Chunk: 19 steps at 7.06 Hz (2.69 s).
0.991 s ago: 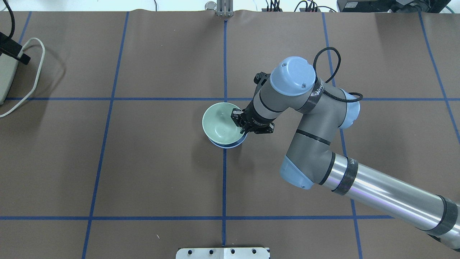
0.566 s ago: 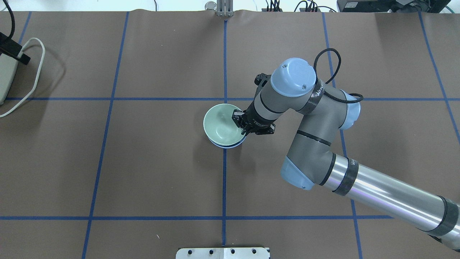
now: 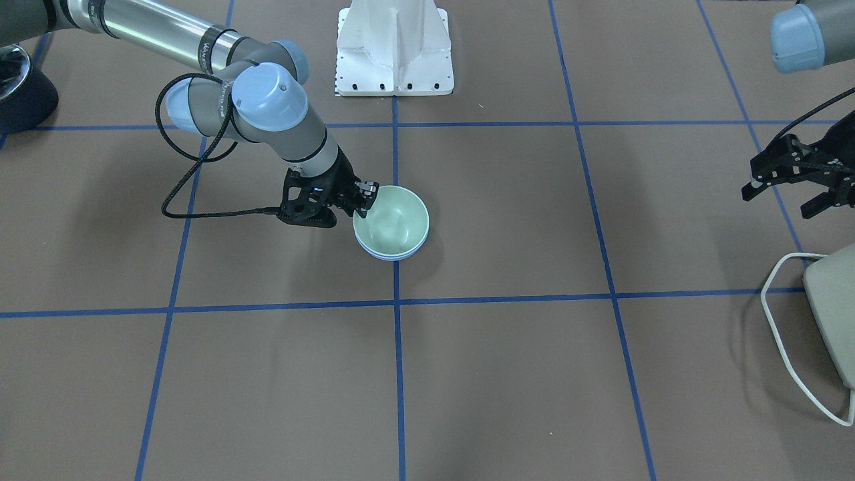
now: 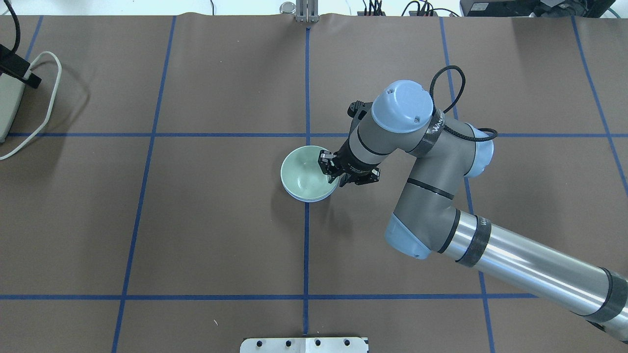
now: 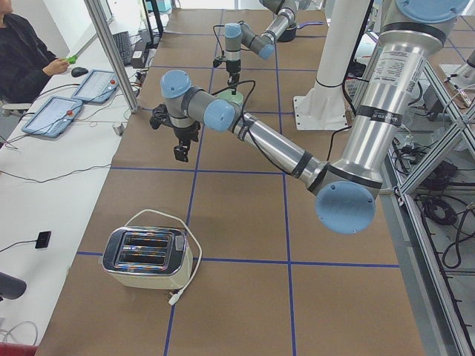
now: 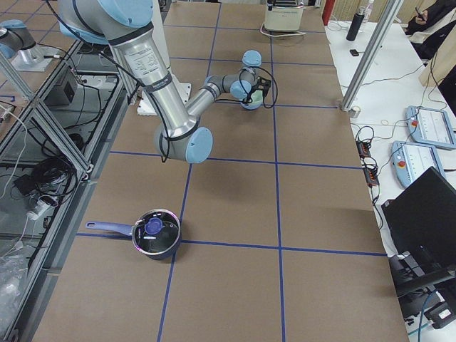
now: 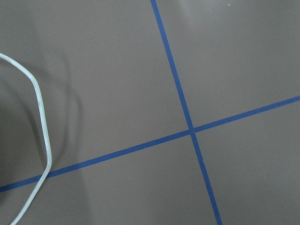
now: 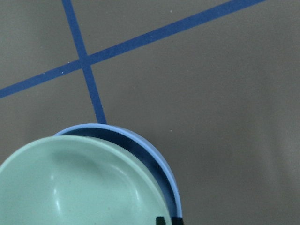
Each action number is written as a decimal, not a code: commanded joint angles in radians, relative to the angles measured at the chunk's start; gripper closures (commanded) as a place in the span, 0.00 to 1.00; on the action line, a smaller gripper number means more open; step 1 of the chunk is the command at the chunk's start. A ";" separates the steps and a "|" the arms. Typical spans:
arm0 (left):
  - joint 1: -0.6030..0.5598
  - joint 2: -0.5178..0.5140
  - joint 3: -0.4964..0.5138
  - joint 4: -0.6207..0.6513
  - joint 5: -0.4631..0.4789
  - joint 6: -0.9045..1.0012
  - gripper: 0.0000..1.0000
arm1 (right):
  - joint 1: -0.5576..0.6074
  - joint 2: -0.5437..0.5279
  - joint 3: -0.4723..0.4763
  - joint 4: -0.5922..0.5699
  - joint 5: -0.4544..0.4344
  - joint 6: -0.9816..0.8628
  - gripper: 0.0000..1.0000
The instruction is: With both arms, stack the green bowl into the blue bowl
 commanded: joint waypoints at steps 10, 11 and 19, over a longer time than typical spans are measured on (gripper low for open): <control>-0.160 0.039 0.008 0.127 -0.001 0.265 0.06 | 0.522 -0.270 0.153 -0.018 0.164 -0.546 0.00; -0.175 0.053 0.020 0.126 -0.001 0.306 0.06 | 0.585 -0.283 0.127 -0.056 0.164 -0.646 0.00; -0.278 0.097 0.167 0.114 0.000 0.535 0.05 | 0.833 -0.427 -0.072 -0.128 0.182 -1.222 0.00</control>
